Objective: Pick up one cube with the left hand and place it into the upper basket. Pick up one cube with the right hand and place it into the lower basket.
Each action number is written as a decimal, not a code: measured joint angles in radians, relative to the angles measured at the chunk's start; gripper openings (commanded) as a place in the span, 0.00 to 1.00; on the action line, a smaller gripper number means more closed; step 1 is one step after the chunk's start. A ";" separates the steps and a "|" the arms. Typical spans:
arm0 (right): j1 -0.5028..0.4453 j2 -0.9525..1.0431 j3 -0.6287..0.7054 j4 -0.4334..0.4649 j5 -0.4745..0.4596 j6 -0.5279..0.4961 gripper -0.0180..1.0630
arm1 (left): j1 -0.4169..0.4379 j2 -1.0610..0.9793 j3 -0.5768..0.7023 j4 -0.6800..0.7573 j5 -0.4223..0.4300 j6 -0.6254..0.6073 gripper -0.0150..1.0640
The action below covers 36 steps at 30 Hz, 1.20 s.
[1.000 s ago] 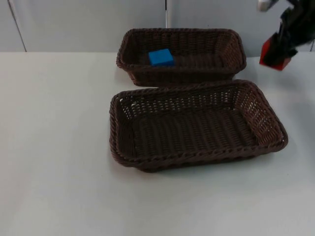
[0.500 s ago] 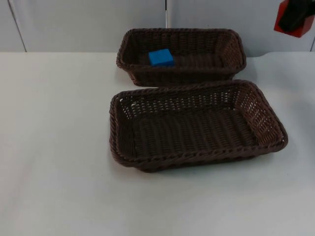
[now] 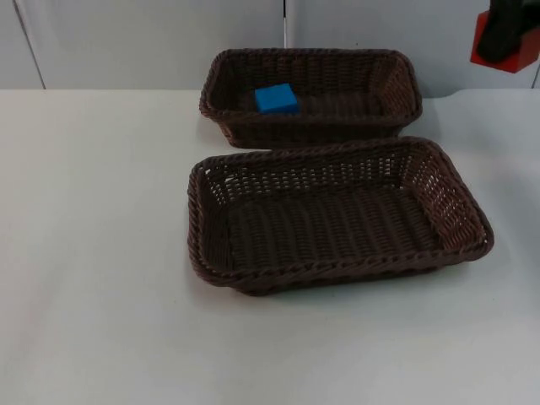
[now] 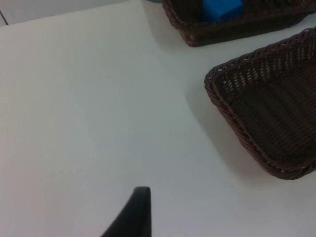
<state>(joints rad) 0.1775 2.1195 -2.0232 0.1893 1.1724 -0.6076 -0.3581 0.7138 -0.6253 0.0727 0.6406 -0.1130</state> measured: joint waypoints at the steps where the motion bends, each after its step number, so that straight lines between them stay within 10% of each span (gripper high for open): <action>1: 0.005 -0.011 0.000 0.000 0.003 0.018 0.02 | 0.000 0.000 0.000 -0.002 0.000 0.000 0.96; 20: 0.199 -0.064 0.008 -0.073 0.006 0.230 0.02 | 0.000 0.000 0.000 -0.008 0.000 0.000 0.96; 36: 0.421 -0.065 0.259 -0.142 -0.235 0.378 0.02 | 0.000 0.000 0.000 -0.008 0.000 0.000 0.96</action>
<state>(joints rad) 0.5986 2.0542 -1.7642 0.0472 0.9379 -0.2299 -0.3581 0.7138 -0.6253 0.0643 0.6406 -0.1130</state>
